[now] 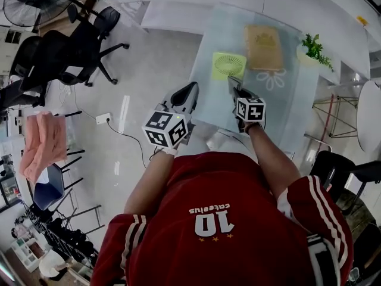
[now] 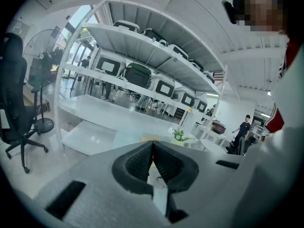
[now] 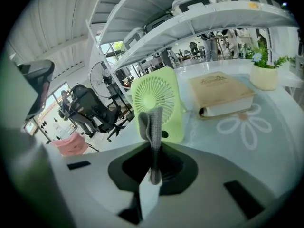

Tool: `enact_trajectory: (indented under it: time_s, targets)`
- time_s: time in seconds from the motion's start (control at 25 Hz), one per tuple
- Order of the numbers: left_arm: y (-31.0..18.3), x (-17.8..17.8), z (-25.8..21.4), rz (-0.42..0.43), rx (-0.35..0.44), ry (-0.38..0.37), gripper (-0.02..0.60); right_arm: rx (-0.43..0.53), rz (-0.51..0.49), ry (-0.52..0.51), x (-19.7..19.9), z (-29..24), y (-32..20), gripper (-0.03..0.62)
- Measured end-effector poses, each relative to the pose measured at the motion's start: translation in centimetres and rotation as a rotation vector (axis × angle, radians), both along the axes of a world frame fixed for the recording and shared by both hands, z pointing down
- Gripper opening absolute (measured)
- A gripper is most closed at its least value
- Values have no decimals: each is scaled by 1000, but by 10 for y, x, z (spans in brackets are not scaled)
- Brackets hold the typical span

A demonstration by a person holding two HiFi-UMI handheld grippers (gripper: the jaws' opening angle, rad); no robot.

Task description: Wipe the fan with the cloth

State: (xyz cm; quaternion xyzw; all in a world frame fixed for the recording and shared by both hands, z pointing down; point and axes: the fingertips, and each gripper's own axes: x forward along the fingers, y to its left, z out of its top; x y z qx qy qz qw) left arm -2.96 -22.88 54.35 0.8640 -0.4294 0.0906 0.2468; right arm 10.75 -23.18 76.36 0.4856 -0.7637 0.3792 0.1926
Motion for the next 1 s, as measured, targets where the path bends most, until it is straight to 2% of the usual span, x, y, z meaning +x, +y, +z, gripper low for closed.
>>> enact_trajectory:
  time_s: [0.56, 1.0]
  targets:
    - [-10, -45, 2, -66, -11, -27, 5, -6, -82, -24, -57, 0, -26, 26]
    - [-20, -66, 1, -88, -14, -35, 5, -19, -67, -34, -75, 4, -46, 26]
